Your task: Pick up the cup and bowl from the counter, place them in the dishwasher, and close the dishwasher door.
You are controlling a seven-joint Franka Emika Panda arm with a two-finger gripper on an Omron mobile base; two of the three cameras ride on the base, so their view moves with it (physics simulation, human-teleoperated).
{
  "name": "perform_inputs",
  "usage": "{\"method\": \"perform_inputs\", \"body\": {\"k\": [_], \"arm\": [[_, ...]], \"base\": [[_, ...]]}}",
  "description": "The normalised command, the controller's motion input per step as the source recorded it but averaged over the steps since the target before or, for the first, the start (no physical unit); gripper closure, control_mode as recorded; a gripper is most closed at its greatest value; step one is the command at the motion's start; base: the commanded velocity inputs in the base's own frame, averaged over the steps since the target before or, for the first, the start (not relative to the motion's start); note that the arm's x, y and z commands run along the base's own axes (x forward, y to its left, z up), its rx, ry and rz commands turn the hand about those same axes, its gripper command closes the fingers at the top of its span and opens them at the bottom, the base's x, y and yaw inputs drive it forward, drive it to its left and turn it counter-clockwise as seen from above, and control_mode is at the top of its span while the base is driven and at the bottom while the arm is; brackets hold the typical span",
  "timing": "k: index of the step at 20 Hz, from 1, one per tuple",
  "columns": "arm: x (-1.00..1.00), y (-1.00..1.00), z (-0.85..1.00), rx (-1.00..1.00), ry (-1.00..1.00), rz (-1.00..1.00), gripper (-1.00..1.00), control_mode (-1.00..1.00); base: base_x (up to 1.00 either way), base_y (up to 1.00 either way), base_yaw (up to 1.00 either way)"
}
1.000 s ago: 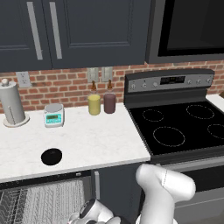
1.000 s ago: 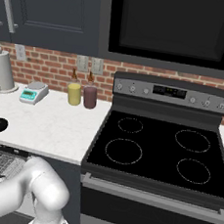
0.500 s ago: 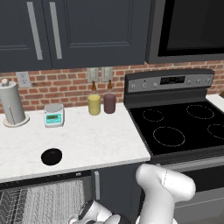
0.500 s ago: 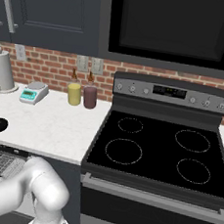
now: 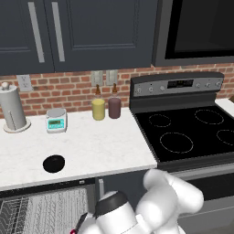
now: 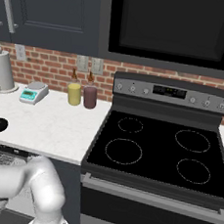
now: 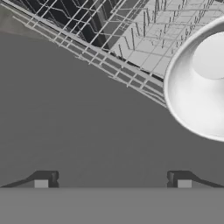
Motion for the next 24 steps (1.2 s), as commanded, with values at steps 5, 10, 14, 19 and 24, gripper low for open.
{"method": "perform_inputs", "body": {"k": [5, 10, 14, 19, 24], "arm": [[-0.32, 0.25, 0.54, -0.03, -0.01, -0.03, -1.00, -1.00], [-0.09, 0.07, 0.70, -0.05, -0.42, 0.00, -1.00, -1.00], [-0.48, 0.00, 0.98, -0.05, -0.51, 0.00, -1.00, -1.00], [-0.58, 0.00, 1.00, -0.08, -0.48, 0.00, -1.00, -1.00], [-0.32, 0.00, 1.00, -0.05, -0.35, 0.00, -1.00, -1.00]], "base": [[0.00, 0.00, 0.00], [0.00, 0.00, 0.00], [0.00, 0.00, 0.00], [0.00, 0.00, 0.00], [0.00, 0.00, 0.00]]}}
